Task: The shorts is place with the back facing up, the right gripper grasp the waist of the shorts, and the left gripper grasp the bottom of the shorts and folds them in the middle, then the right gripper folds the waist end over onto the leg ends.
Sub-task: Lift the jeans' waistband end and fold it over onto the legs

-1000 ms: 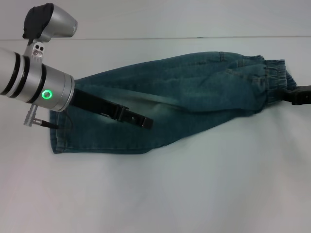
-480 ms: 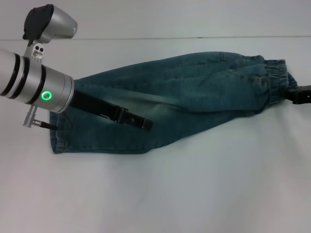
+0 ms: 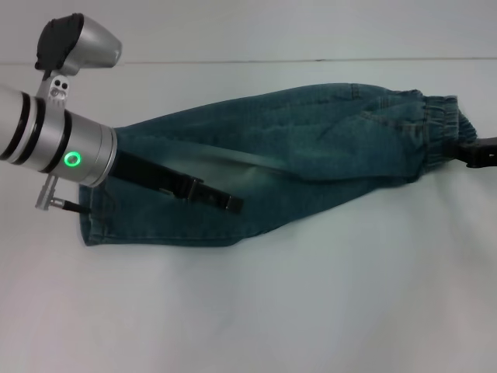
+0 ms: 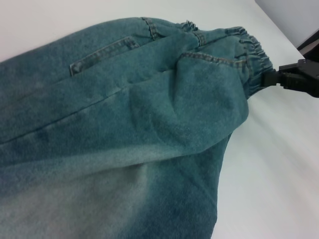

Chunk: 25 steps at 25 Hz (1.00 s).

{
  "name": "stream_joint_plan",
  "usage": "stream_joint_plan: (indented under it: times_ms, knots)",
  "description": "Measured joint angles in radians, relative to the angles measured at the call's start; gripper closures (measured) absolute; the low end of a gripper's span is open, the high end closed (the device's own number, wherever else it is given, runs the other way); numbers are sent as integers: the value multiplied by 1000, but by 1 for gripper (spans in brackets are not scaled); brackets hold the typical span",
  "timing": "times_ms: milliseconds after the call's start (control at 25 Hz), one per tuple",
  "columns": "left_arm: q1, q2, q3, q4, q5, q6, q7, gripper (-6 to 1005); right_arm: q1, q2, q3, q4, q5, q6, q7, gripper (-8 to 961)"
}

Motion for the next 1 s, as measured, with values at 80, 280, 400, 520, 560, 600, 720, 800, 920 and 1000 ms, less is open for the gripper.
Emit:
stream_joint_plan:
  times_ms: [80,280,400,520,560,600,720,800,920,1000]
  knots:
    - [5,0,0,0,0,0,0,60,-6,0,3,-3,16,-10,0,910]
    - [15,1,0,-1,0,1,3,61,-17,6,11,-35,41,-37,-1,917]
    - [20,1,0,-1,0,1,10,60,-22,17,19,-60,42,-48,3,916]
    - [23,1,0,-1,0,1,15,60,-23,20,35,-65,42,-61,3,916]
    - [24,1,0,-1,0,1,15,60,-25,21,45,-65,42,-70,3,916]
    - [24,1,0,-1,0,1,15,60,-25,21,45,-65,42,-70,3,916]
    - [26,3,0,-1,0,1,15,61,-30,21,51,-68,42,-89,7,918]
    - [25,4,-1,-1,0,1,16,61,-37,23,57,-73,42,-102,10,919]
    - [21,6,-1,-1,0,0,18,61,-49,30,70,-92,42,-118,20,916]
    - [19,7,0,-1,0,0,21,61,-58,36,71,-111,41,-131,34,913]
